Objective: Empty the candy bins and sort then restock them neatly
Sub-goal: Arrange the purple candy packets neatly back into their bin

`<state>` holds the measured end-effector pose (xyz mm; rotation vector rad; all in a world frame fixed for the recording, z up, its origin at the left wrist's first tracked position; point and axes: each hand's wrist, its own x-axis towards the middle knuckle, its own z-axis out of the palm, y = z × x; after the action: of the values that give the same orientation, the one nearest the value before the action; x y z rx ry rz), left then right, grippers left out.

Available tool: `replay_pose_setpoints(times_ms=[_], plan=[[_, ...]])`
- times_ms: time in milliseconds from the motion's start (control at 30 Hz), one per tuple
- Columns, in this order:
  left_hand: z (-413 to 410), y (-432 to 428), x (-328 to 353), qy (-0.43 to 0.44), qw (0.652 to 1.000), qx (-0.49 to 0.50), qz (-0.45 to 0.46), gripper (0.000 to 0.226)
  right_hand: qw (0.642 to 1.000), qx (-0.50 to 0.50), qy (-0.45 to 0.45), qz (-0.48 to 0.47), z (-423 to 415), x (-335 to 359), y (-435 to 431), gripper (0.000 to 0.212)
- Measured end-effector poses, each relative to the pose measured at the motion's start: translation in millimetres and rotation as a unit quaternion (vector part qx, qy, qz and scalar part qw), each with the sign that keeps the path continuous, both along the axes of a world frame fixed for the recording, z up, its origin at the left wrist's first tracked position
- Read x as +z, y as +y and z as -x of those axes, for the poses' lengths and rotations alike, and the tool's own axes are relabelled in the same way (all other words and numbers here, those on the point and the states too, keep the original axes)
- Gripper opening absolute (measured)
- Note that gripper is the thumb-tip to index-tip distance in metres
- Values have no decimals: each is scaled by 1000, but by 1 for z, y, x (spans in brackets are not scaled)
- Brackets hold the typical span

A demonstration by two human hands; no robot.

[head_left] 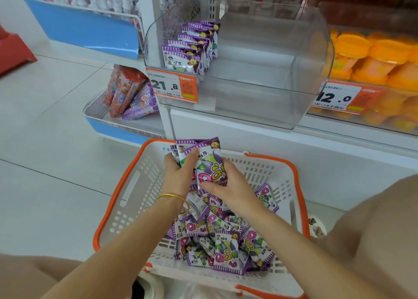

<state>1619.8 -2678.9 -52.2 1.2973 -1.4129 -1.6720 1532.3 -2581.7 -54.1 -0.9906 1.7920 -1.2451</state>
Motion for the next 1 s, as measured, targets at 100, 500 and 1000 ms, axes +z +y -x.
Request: replay_pose_setpoints(times_ms=[100,500,1000], plan=[[-1,0,4,10,1000,-3,6,29,998,23,53,-19,-1,2,0,68],[2,-13,44,-7,982,-101,157,34,980,45,-194,-5,31,61,-20,67],[37,-121,153,-86,875,-138,457,69,992,66,-63,90,82,189,-127,65]])
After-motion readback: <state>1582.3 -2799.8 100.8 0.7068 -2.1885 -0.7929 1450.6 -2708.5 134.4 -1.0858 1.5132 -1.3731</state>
